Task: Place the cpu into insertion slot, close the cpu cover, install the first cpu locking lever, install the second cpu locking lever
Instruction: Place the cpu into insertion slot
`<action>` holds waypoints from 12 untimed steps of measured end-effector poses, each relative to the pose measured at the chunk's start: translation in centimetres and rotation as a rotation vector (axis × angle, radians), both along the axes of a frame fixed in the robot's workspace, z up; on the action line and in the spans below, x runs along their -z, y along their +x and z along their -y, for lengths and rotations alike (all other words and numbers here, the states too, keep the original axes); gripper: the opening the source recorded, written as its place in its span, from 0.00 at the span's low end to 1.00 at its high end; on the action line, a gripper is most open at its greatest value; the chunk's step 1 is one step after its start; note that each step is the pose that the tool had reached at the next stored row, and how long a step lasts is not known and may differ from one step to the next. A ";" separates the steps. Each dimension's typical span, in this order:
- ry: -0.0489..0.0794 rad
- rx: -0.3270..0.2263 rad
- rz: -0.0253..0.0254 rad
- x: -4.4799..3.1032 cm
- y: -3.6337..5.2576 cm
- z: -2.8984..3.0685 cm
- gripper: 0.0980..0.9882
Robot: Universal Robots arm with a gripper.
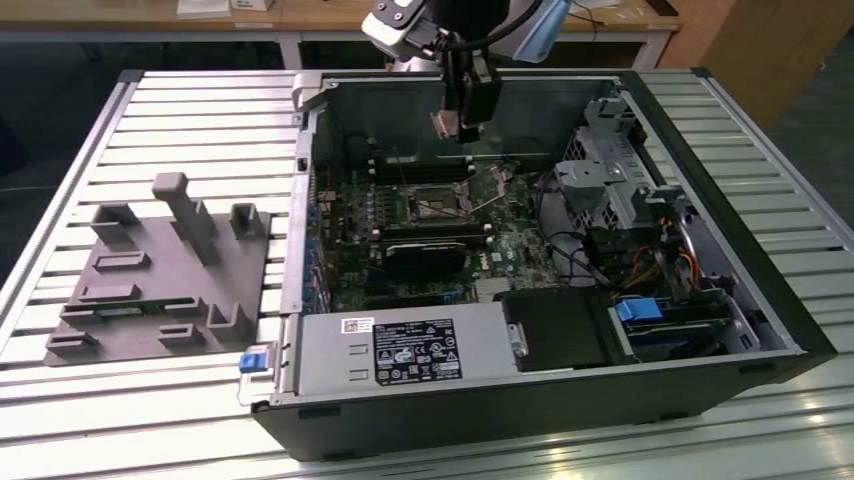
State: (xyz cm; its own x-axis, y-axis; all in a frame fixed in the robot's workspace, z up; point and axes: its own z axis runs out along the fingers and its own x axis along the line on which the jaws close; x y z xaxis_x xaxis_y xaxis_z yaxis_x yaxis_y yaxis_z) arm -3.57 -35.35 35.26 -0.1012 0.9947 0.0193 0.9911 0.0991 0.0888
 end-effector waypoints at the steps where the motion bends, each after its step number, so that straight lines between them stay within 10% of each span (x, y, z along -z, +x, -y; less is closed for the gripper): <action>1: 0.000 0.007 0.0000 0.01 0.00 0.00 0.50; 12: 0.000 0.085 0.0000 0.18 -0.08 0.00 0.50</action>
